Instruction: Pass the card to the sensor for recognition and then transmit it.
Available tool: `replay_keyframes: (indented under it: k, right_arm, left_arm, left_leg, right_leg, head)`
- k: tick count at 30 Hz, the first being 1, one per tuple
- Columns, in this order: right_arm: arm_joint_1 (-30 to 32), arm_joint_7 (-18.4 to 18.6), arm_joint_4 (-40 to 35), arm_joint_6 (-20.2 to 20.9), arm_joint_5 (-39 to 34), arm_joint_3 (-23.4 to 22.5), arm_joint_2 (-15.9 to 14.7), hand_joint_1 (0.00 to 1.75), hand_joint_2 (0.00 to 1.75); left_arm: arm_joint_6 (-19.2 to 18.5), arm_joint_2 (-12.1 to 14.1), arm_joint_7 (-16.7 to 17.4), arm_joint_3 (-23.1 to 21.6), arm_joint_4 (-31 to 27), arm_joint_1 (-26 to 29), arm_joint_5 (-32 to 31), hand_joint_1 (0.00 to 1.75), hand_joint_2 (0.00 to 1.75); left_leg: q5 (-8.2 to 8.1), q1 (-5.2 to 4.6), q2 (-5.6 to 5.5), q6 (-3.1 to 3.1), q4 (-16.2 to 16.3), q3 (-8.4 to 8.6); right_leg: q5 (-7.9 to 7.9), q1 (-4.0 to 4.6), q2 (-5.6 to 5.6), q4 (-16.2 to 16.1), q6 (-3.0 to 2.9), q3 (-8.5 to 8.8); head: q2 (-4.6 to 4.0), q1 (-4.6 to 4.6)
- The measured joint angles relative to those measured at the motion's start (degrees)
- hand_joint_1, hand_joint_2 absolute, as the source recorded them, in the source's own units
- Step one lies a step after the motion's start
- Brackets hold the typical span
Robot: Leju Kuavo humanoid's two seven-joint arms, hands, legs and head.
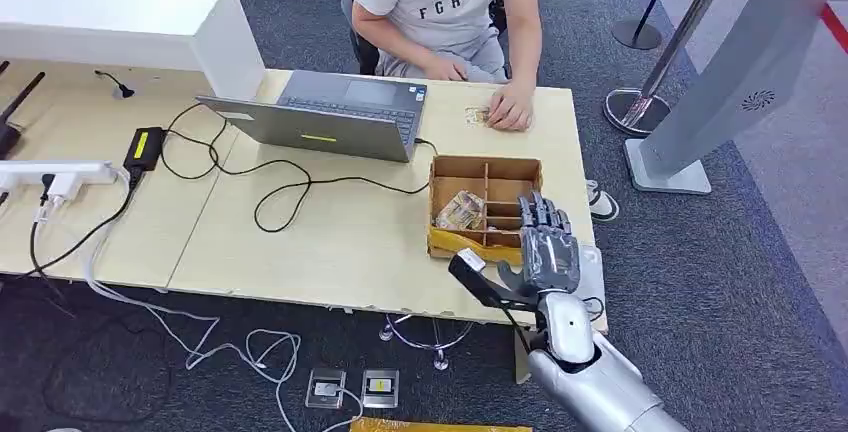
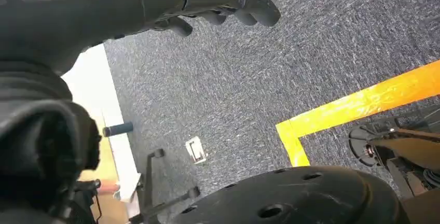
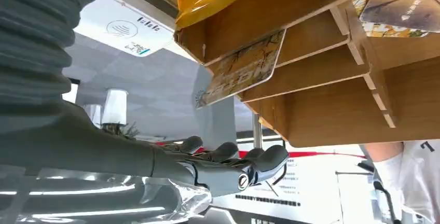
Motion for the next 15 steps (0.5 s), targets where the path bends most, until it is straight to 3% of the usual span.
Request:
replay_keyframes:
  k: [13,14,15]
  right_arm:
    - [0.08,-2.18,0.26,0.52,0.15,0.11,0.33,0.03,1.75]
    - [0.09,-2.25,0.28,0.59,0.15,0.13,0.39,1.08,1.75]
    - [0.08,-2.27,0.31,0.77,0.15,0.13,0.46,1.08,1.75]
  left_arm:
    - [-0.07,0.00,0.00,0.04,0.00,0.00,-0.37,0.00,0.00]
    - [-0.07,0.00,0.00,0.04,0.00,0.00,-0.37,0.00,0.00]
    - [-0.04,0.00,0.00,0.04,0.00,0.00,-0.37,0.00,0.00]
  left_leg:
    - [0.00,0.00,0.00,0.00,0.00,-0.01]
    - [0.00,0.00,0.00,0.00,0.00,0.00]
    - [0.00,0.00,0.00,0.00,0.00,0.00]
  right_leg:
    - [0.00,0.00,0.00,0.00,0.00,0.00]
    - [0.00,0.00,0.00,0.00,0.00,0.00]
    - [0.00,0.00,0.00,0.00,0.00,0.00]
  head:
    - [0.02,0.00]
    - [0.00,0.00]
    - [0.00,0.00]
